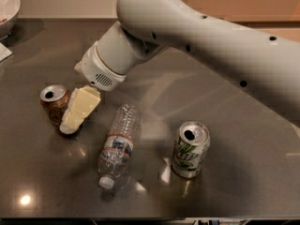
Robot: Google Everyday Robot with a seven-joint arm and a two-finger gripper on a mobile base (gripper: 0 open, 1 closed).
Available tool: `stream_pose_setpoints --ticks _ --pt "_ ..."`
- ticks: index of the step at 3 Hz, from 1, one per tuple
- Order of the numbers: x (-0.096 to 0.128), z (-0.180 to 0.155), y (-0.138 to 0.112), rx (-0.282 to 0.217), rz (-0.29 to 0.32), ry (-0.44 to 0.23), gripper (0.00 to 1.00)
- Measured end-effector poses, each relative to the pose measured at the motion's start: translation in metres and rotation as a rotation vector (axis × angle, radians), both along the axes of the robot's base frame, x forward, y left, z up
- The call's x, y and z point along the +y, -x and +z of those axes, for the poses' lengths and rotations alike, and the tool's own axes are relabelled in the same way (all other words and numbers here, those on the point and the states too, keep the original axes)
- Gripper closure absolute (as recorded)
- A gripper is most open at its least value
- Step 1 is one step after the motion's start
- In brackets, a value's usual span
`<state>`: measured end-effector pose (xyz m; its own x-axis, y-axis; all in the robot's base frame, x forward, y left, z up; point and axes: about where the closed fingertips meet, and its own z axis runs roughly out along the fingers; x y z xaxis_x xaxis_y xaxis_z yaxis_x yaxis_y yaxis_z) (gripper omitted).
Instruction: Knock orange can over
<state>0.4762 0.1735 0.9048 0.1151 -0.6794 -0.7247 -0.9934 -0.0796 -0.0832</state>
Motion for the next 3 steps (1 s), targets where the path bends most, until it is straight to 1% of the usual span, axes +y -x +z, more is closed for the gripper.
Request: stream_pose_setpoints --ticks 1,2,3 --pt "0.0110 0.0007 0.0002 0.003 -0.021 -0.011 0.00" --pt "0.0171 0.0002 0.0016 0.013 -0.020 0.005 0.00" --pt "0.0207 -0.0012 0.0059 0.018 -0.016 0.051 0.00"
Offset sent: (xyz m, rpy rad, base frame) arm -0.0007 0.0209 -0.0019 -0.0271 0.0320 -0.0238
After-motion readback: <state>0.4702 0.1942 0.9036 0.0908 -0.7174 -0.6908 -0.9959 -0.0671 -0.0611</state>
